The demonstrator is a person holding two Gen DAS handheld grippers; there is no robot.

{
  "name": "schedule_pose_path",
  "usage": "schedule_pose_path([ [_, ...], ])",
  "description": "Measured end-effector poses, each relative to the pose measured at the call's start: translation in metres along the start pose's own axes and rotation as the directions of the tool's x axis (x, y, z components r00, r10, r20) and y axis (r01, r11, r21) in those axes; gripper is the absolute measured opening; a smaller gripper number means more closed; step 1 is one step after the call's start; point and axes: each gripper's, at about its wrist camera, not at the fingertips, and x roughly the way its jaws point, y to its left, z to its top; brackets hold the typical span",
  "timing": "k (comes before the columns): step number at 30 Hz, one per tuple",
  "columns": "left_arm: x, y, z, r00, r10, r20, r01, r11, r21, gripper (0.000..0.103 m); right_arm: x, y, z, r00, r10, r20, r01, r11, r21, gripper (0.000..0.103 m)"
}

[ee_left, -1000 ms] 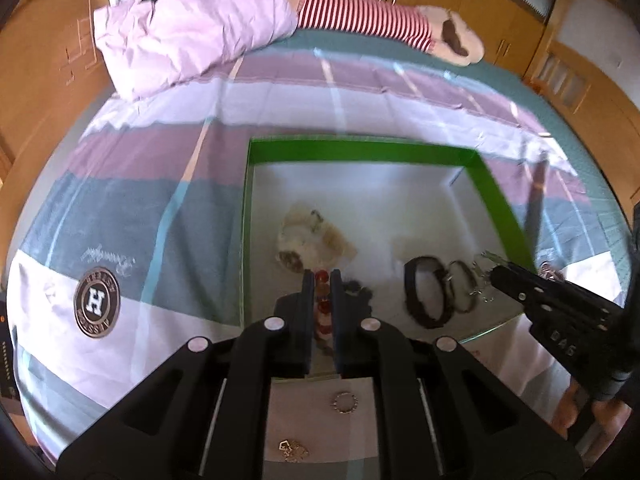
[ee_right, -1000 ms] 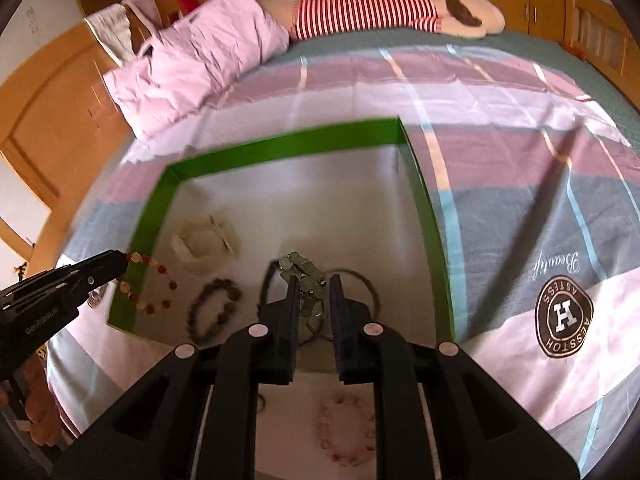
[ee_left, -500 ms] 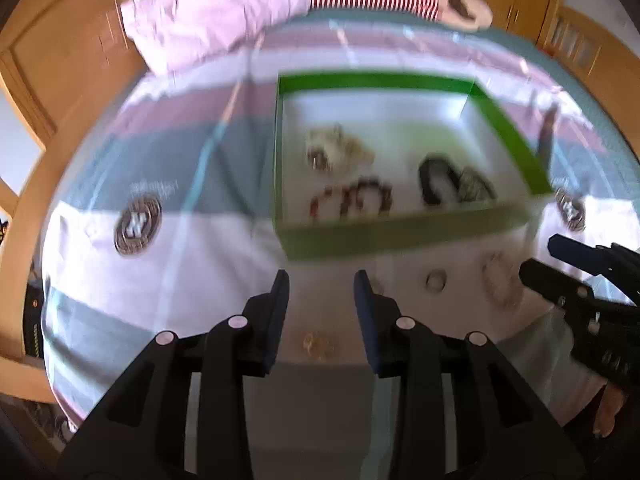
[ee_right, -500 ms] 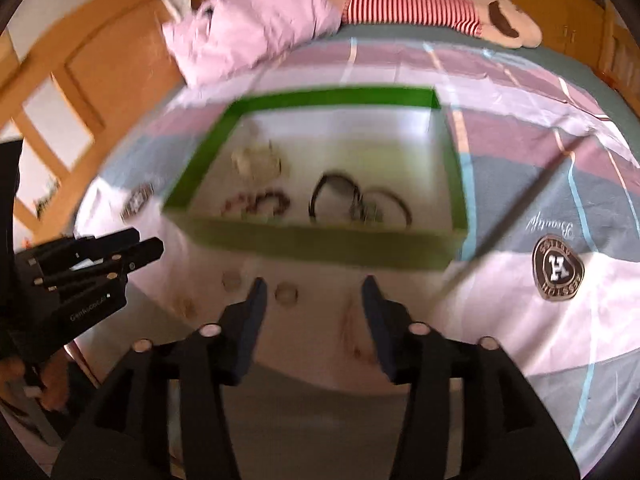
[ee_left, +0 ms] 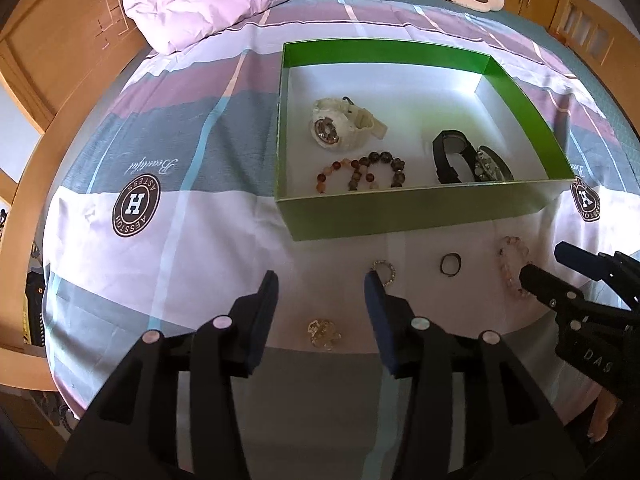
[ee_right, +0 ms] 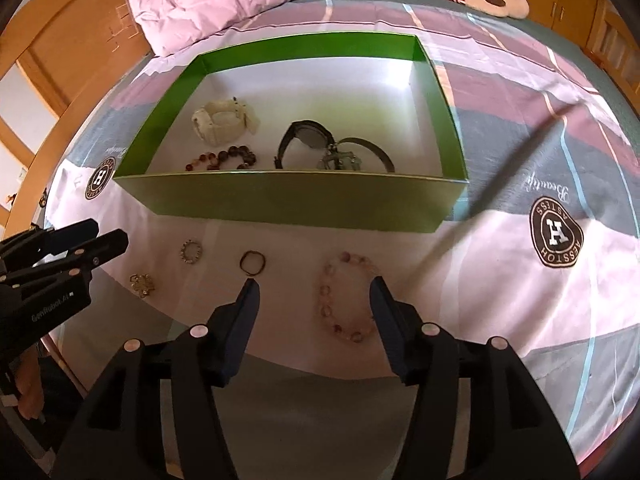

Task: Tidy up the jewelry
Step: 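Move the right tool to the pink bead bracelet on the bed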

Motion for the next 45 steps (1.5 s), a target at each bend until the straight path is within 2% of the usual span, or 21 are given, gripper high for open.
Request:
schedule_pose_path([
  [9,0.001,-0.004,-0.002,1.0,0.003,-0.004,-0.003,1.0,0.012,0.05,0.002,0.006,-0.003,1.0,0.001,-0.007,-0.001,1.0,-0.02,0.059],
  [13,0.001,-0.005,-0.002,1.0,0.003,-0.003,-0.002,1.0,0.012,0.056,0.004,0.007,-0.004,1.0,-0.003,-0.014,0.003,1.0,-0.025,0.059],
  [23,0.001,-0.007,-0.003,1.0,0.002,-0.006,-0.002,1.0,0.021,0.057,0.008,0.007,-0.006,1.0,-0.016,-0.025,0.015,1.0,-0.025,0.059],
  [25,0.001,-0.007,-0.003,1.0,0.002,-0.006,-0.002,1.0,0.02,0.06,0.01,0.007,-0.007,0.999,-0.02,-0.028,0.02,0.999,-0.026,0.059],
  [31,0.003,-0.007,-0.005,1.0,0.005,-0.013,-0.005,1.0,0.019,0.067,0.024,0.008,-0.009,0.998,-0.062,-0.033,0.061,0.997,-0.041,0.059],
  [35,0.006,-0.005,-0.007,1.0,0.009,-0.025,-0.009,1.0,0.011,0.068,0.04,0.009,-0.014,0.993,-0.086,-0.076,0.081,0.995,-0.063,0.059],
  [36,0.007,-0.004,-0.007,0.999,0.009,-0.031,-0.009,1.0,0.007,0.068,0.042,0.011,-0.016,0.993,-0.083,-0.081,0.078,0.995,-0.069,0.057],
  [37,0.008,-0.003,-0.008,0.999,0.009,-0.035,-0.009,1.0,0.006,0.068,0.043,0.012,-0.017,0.994,-0.077,-0.082,0.071,0.995,-0.074,0.045],
  [40,0.01,-0.002,-0.009,0.999,0.014,-0.045,-0.013,1.0,0.006,0.068,0.044,0.017,-0.02,0.994,-0.063,-0.094,0.054,0.994,-0.098,0.02],
  [42,0.011,-0.001,-0.011,0.998,0.018,-0.052,-0.018,1.0,0.007,0.068,0.045,0.019,-0.02,0.994,-0.041,-0.102,0.03,0.994,-0.106,0.009],
  [45,0.013,0.0,-0.014,0.998,0.024,-0.064,-0.023,1.0,0.007,0.068,0.042,0.025,-0.021,0.994,-0.006,-0.105,-0.006,0.993,-0.115,0.009],
])
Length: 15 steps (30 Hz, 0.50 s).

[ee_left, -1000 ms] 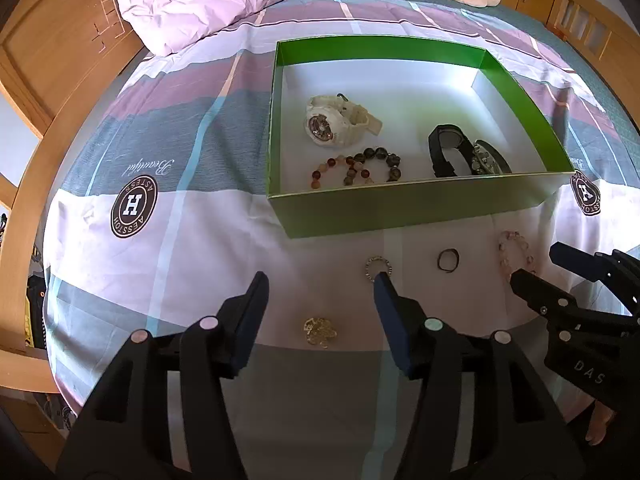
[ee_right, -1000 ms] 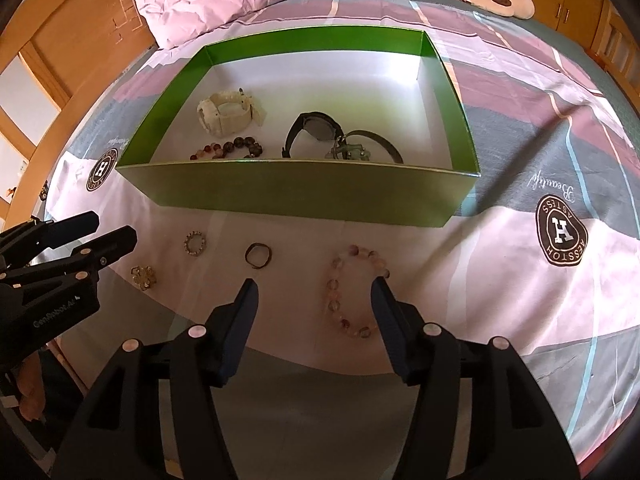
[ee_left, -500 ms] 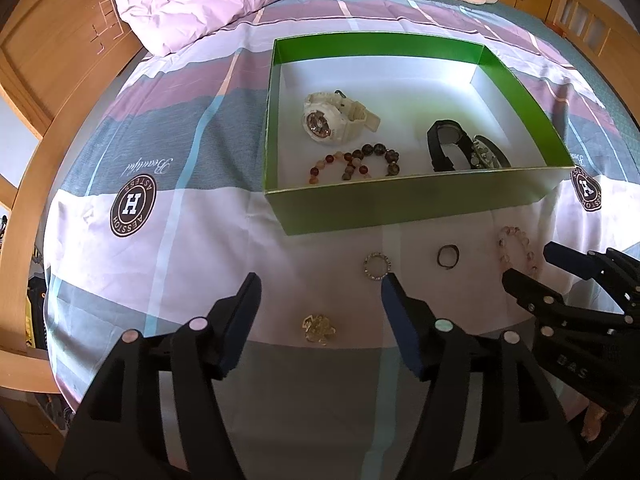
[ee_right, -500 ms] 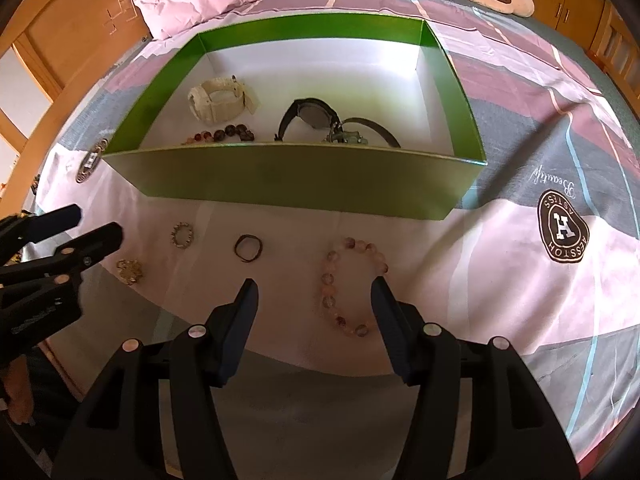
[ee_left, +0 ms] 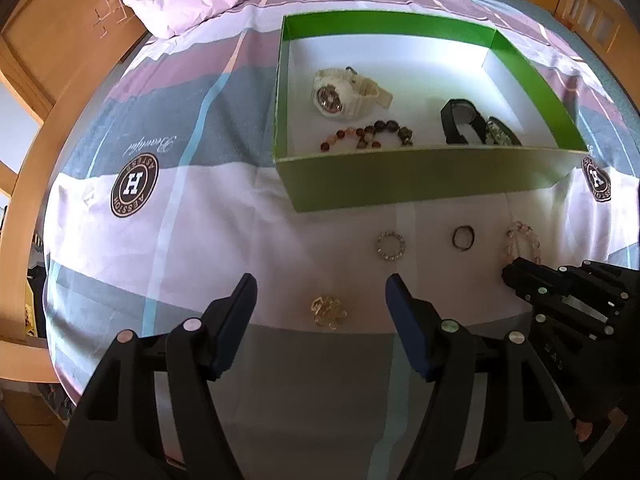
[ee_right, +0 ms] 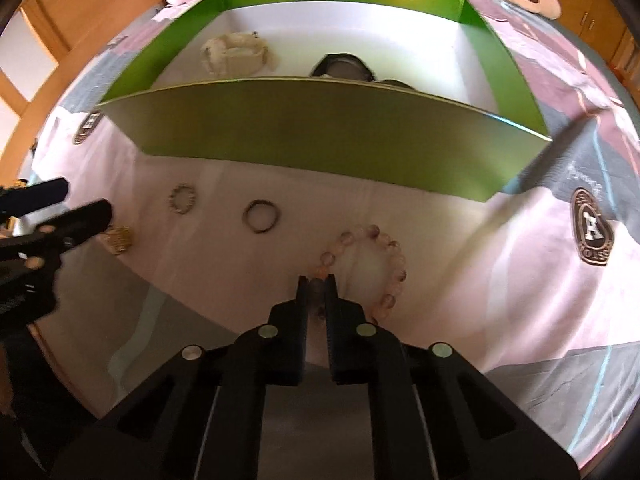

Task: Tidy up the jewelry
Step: 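Move the right tool to the pink bead bracelet on the bed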

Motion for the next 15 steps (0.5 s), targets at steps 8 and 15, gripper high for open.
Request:
schedule_pose_path([
  [8,0.001,0.0,-0.002,1.0,0.003,-0.009,-0.003,1.0,0.002,0.069,-0.01,-0.002,0.003,0.999,0.034,0.021,-0.035,0.999,0.032,0.012],
  [15,0.001,-0.002,-0.002,1.0,0.002,-0.012,-0.002,1.0,0.009,0.071,-0.02,-0.034,0.009,0.99,-0.114,0.086,0.1,0.984,0.148,0.044],
])
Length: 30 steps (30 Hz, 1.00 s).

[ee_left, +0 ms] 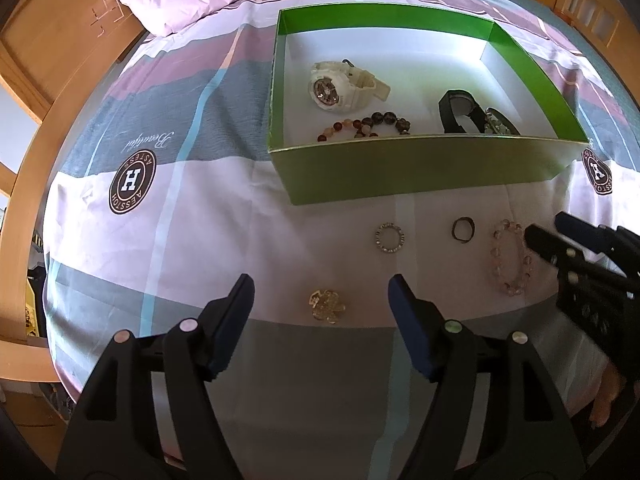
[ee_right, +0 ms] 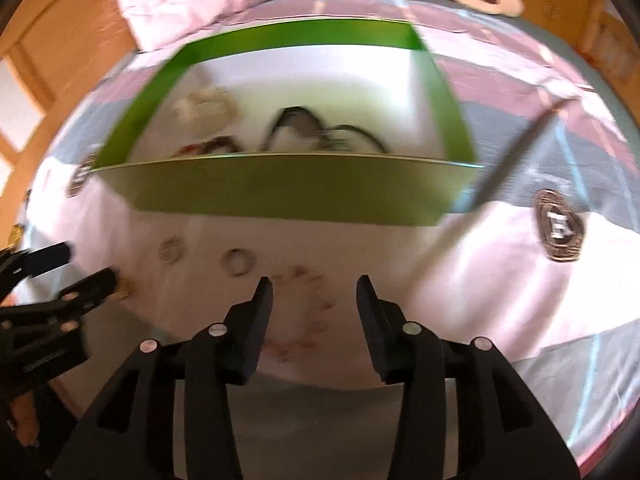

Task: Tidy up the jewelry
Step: 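Move the right tool to the pink bead bracelet on the bed, then grasp the pink bead bracelet with the right tool while the left grasps the gold flower charm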

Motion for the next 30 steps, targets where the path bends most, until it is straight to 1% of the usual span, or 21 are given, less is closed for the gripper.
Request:
schedule_pose_path([
  [2,0.001,0.0,0.0,1.0,0.002,-0.003,-0.002,1.0,-0.001,0.071,0.01,-0.005,-0.001,1.0,-0.019,-0.022,0.019,1.0,0.013,0.044],
  [5,0.001,0.0,0.0,1.0,0.003,-0.009,-0.003,1.0,-0.002,0.072,0.023,-0.003,-0.004,0.999,-0.019,-0.045,0.019,1.0,-0.002,0.044],
  [7,0.001,0.0,0.0,1.0,0.004,-0.011,-0.004,1.0,0.0,0.072,0.022,-0.002,-0.007,0.999,-0.036,-0.027,0.035,0.999,-0.036,0.043],
  [8,0.001,0.0,-0.001,1.0,0.004,-0.012,-0.004,1.0,0.0,0.073,0.021,0.002,-0.008,0.999,-0.033,-0.021,0.032,0.998,-0.062,0.04],
  [9,0.001,0.0,-0.001,1.0,0.005,-0.013,-0.005,1.0,0.001,0.073,0.022,0.007,-0.007,1.0,-0.019,-0.024,0.017,0.997,-0.07,0.025],
  [10,0.001,0.001,-0.001,1.0,0.005,-0.013,-0.005,1.0,0.001,0.073,0.023,0.011,-0.006,1.0,-0.003,-0.03,0.0,0.997,-0.072,0.012],
  [11,0.002,0.001,-0.001,1.0,0.006,-0.014,-0.006,1.0,0.0,0.073,0.023,0.011,-0.007,0.999,0.006,-0.033,-0.009,0.997,-0.073,0.01],
  [13,0.003,0.003,-0.001,1.0,0.011,-0.02,-0.011,1.0,-0.005,0.074,0.021,0.012,-0.008,1.0,0.011,-0.026,-0.013,0.997,-0.075,0.008],
  [19,0.007,0.003,-0.002,0.999,0.017,-0.035,-0.017,1.0,-0.009,0.074,0.009,0.008,-0.004,1.0,0.03,0.005,-0.03,0.999,-0.036,0.008],
  [22,0.005,0.004,-0.001,0.999,0.008,-0.033,-0.009,1.0,-0.007,0.074,-0.001,0.002,-0.001,0.998,0.057,0.026,-0.056,0.998,-0.01,0.008],
  [26,0.001,0.02,0.003,1.0,-0.012,-0.028,0.011,0.998,-0.061,0.075,-0.021,-0.002,0.003,0.991,0.116,0.062,-0.118,0.993,0.021,0.008],
  [28,0.002,0.029,0.005,0.999,-0.014,-0.034,0.01,0.996,-0.091,0.075,-0.027,-0.003,0.006,0.99,0.119,0.078,-0.12,0.993,0.018,0.008],
  [30,0.005,0.032,0.004,0.999,-0.01,-0.044,0.006,0.995,-0.1,0.075,-0.027,0.001,0.011,0.99,0.111,0.089,-0.113,0.993,0.02,0.008],
])
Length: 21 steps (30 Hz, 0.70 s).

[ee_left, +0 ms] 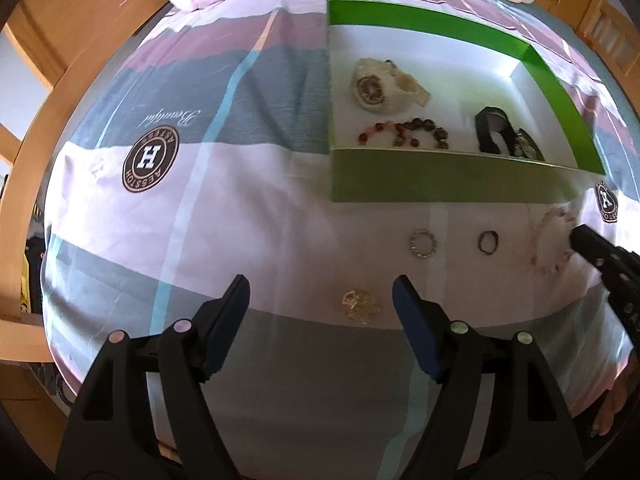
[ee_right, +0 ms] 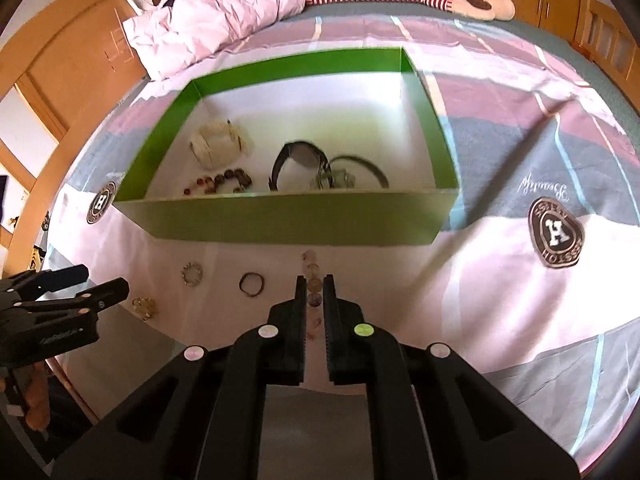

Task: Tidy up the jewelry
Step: 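Grasp the pink bead bracelet with the right tool while the left grasps the gold flower charm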

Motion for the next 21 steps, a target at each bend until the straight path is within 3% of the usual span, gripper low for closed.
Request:
schedule_pose_path([
  [16,0.03,-0.015,-0.007,0.995,0.04,-0.089,-0.036,0.998,0.047,0.078,0.007,-0.009,-0.007,0.999,0.003,-0.039,-0.002,1.0,0.025,0.008],
  [17,0.032,-0.016,-0.008,0.994,0.044,-0.096,-0.04,0.998,0.051,0.075,0.008,-0.009,-0.007,0.999,0.003,-0.041,-0.002,1.0,0.024,0.008],
  [19,0.036,-0.016,-0.01,0.993,0.043,-0.114,-0.037,0.998,0.056,0.046,0.009,-0.009,-0.007,0.999,0.004,-0.044,-0.003,1.0,0.025,0.008],
  [21,0.038,-0.017,-0.011,0.991,0.021,-0.13,-0.014,0.998,0.053,0.026,0.01,-0.009,-0.007,0.999,0.004,-0.044,-0.003,1.0,0.026,0.008],
])
